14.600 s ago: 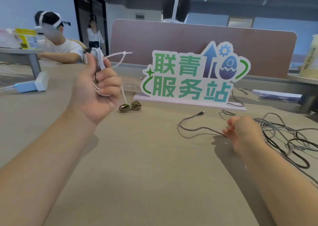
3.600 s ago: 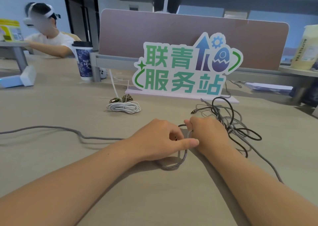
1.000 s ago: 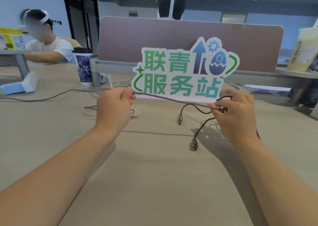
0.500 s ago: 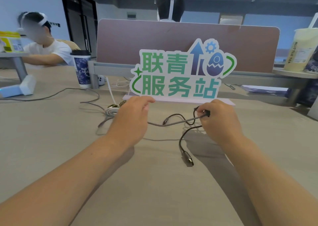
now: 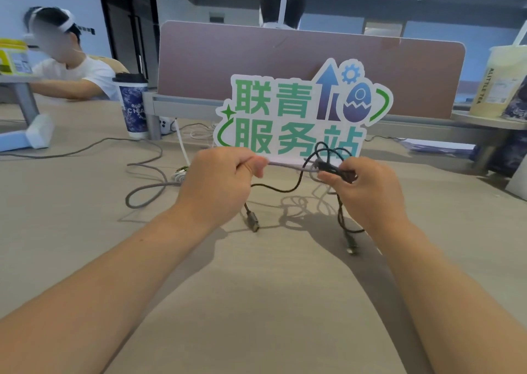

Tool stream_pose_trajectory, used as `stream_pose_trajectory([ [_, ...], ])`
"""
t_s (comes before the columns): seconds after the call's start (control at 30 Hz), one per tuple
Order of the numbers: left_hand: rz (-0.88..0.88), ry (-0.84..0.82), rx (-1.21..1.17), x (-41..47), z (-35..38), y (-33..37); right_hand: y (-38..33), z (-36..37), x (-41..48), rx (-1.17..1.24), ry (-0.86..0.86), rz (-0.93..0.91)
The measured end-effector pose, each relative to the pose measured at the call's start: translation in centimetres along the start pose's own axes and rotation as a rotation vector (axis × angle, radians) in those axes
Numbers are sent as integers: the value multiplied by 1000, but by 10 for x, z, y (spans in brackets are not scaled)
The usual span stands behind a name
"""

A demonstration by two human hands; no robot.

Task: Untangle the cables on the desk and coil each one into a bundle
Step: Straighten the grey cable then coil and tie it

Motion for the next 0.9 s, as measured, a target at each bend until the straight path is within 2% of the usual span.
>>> stream_pose_trajectory([
  [0.07,-28,-22,14,-2,1,-6,5,6,-1,-22,-54,22],
  [0.17,-95,-5,34,0,0,-13,14,12,1,89,-82,135],
  [0.3,-178,148,128,7,-24,-31,47,8,3,337,-50,495],
  [0.37,-201,151,211,5,-34,-41,63,2,4,270,-9,579],
  [0.43,-227,64,257,1,-30,-50,67,-2,5,188,8,596],
  [0.57,-308,-191,318,-6,-11,-59,54,4,5,0,17,537],
  [0.67,-299,-316,235,-13,5,-52,36,7,2,-246,-42,463],
  [0.8,-185,-453,125,-18,20,-33,2,11,-7,-330,-141,182],
  [0.9,-70,-572,160,-24,31,-16,-17,18,-14,-192,-165,-95],
])
Point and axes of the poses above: each hand's wrist, its own x-axis towards the middle knuckle, its own z-axis out of the palm, y = z × x, the point moved 1 cm from there along x, towards the middle knuckle, and after that the axes turned 10 degrees about z, right-handed, at the moved point
